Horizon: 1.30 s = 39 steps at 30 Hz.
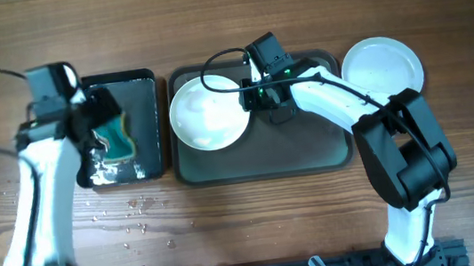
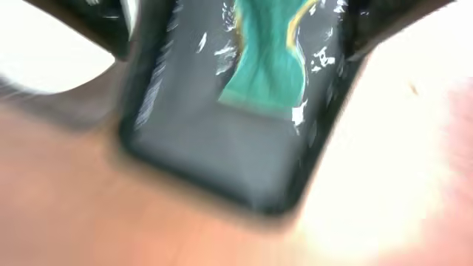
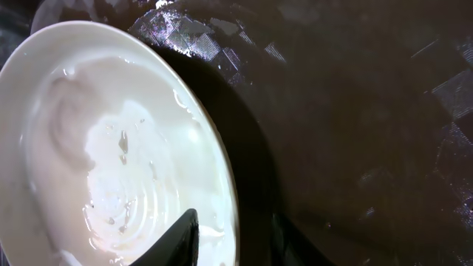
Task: Clean dirty plates on tray and stack at the side
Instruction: 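Carry the sponge back to the left water tray and release it, then lift the cleaned white plate by its rim with the right gripper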
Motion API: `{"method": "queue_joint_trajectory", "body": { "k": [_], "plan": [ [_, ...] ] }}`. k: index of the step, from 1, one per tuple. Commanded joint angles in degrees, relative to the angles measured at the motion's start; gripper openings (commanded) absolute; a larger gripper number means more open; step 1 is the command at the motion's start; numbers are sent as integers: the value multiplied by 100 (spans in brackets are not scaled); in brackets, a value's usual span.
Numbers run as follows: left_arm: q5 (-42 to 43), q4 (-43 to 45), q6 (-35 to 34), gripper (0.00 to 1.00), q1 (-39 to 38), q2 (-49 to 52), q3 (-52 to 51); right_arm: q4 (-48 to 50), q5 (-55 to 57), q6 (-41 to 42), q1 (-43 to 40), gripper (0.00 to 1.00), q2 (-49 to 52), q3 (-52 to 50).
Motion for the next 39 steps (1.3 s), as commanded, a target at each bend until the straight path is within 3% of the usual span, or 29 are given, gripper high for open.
{"method": "queue_joint_trajectory", "body": {
  "k": [1, 11, 13, 17, 23, 30, 39],
  "plan": [
    [68, 173, -243, 100, 9, -984, 415, -2, 96, -2, 46, 32, 63, -17],
    [68, 214, -238, 100, 9, -2286, 417, 85, 94, 146, 170, 31, 376, -17],
    [68, 214, -238, 100, 9, -2337, 417, 127, 94, 315, 184, 26, 468, -17],
    [68, 212, -238, 100, 9, -2319, 417, 142, 94, 315, 184, 4, 494, -17],
    [68, 212, -238, 100, 9, -2251, 417, 149, -20, 345, 111, 5, 435, -15],
    [68, 210, -238, 100, 9, -2247, 417, 140, -1403, 804, -400, 4, -186, -15],
    [68, 210, -238, 100, 9, -2247, 417, 0, -1392, 933, -496, 4, -739, 48]
  ]
}}
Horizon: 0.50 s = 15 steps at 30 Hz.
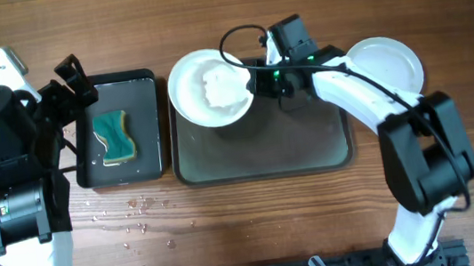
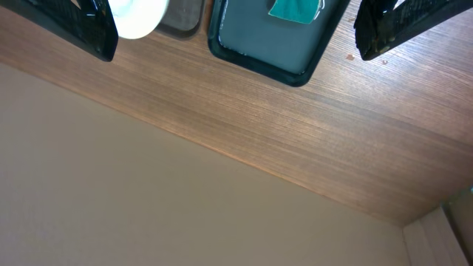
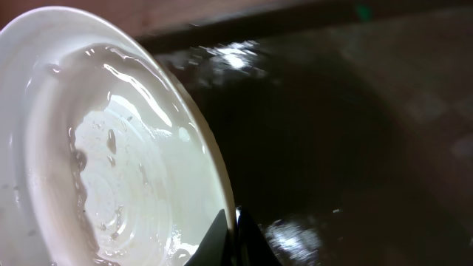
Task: Clean dirty plates on tray and stack at the side
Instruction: 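Lift the cleaned white plate by its rim with the right gripper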
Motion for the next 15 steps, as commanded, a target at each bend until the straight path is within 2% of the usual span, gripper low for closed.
{"method": "queue_joint_trajectory", "body": {
  "k": [1, 10, 15],
  "plan": [
    [66, 11, -76, 100, 9, 7, 39, -229, -96, 179, 96, 4, -254, 136],
    [66, 11, -76, 100, 9, 7, 39, -979, 1582, 254, 721, 4, -249, 909],
    [66, 13, -76, 100, 9, 7, 39, -590, 2625, 260, 1349, 5, -249, 1165]
  ]
}}
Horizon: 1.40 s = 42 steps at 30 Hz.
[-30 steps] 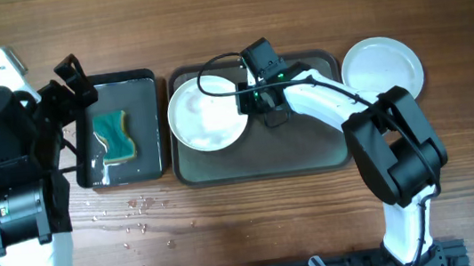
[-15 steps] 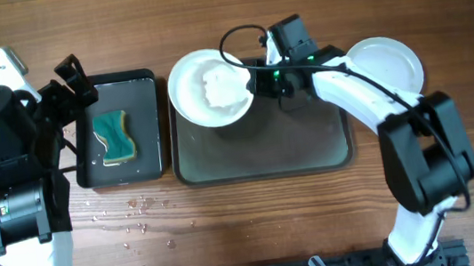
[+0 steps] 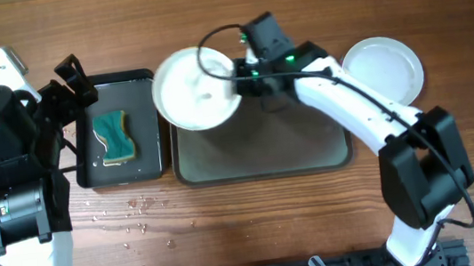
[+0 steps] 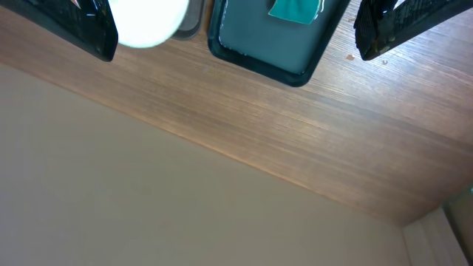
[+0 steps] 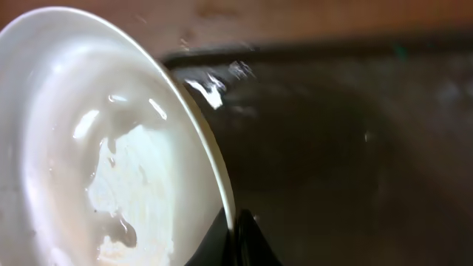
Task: Clean dirty plates on tray and stack at the side
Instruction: 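Lift the cleaned white plate by its rim with the right gripper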
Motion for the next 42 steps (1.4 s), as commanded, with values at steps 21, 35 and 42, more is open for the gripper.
{"method": "queue_joint_trajectory", "body": {
  "k": [21, 35, 42],
  "plan": [
    [66, 13, -74, 100, 9, 7, 39, 3359, 3827, -2929, 1930, 5, 546, 238],
    [66, 13, -74, 100, 9, 7, 39, 5254, 3969, -5670, 2188, 4, 570, 238],
    [66, 13, -74, 100, 9, 7, 39, 6013, 3969, -6942, 2249, 4, 570, 238]
  ]
}}
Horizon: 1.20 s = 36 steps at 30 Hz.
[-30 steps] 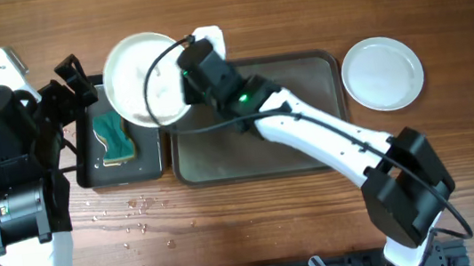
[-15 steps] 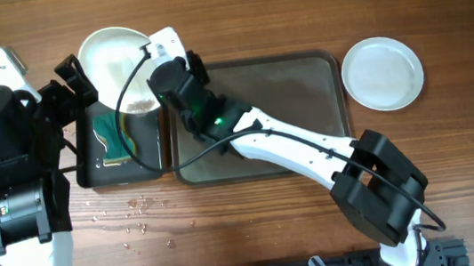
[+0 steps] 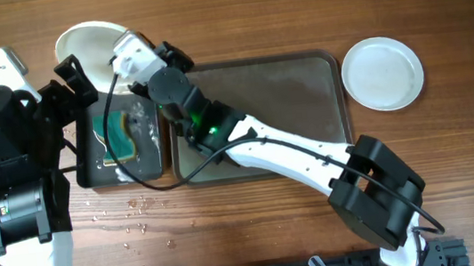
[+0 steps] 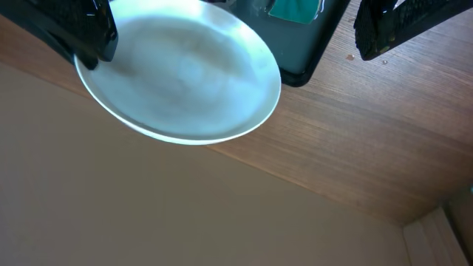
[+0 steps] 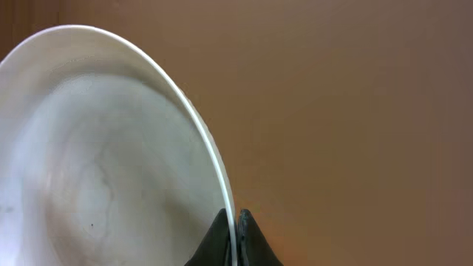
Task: Clean dirty plates on tray and stack at the side
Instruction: 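Lift the cleaned white plate by its rim with the right gripper, then carry the plate right and place it on the plate stack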
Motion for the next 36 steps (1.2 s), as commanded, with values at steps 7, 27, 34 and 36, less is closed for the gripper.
{"method": "queue_joint_trajectory", "body": {
  "k": [7, 27, 34, 36],
  "plan": [
    [66, 13, -74, 100, 9, 7, 39, 1121, 101, -1711, 68, 5, 44, 101],
    [66, 13, -74, 100, 9, 7, 39, -1091, -984, 3888, -551, 4, 44, 101],
    [66, 13, -74, 100, 9, 7, 39, -1821, -3429, 5333, -1460, 4, -50, 101],
    [66, 13, -74, 100, 9, 7, 39, -2129, -3816, 5589, -1845, 4, -138, 101]
  ]
}}
